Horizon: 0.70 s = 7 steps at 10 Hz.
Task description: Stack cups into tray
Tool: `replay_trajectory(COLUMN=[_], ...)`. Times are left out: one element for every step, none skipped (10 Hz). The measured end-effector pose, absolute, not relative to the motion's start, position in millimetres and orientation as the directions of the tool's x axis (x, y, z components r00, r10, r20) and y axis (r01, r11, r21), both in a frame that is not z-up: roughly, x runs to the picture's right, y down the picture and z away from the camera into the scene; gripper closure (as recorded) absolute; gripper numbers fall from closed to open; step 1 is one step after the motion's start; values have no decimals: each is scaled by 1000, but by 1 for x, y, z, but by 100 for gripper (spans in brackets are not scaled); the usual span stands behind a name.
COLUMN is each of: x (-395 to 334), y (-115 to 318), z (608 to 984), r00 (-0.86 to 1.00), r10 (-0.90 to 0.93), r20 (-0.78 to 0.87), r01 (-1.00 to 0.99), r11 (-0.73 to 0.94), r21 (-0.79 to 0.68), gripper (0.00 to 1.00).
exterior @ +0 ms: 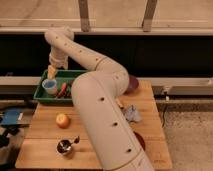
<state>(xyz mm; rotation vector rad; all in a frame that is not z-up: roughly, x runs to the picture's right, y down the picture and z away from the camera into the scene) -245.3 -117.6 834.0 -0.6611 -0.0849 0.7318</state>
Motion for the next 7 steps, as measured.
replay_trajectory(x=[-220,-187,-172,-162,-161,-163,-163], y=[-126,-134,-136,-137,-137,-137,-137], z=[817,801,794,789,787,787,787], r00=[730,695,677,664,662,664,664], r10=[661,687,699,708,710,708,708], r20=[-174,-211,-229,-240,-242,-241,-241], r01=[-630,-683,-707,-723,-726,-723,-723], r11=[552,539,532,527,525,527,527], r21=[-546,-493,-466,-447,-444,-446,-446], gripper=[26,26,26,26,26,26,26])
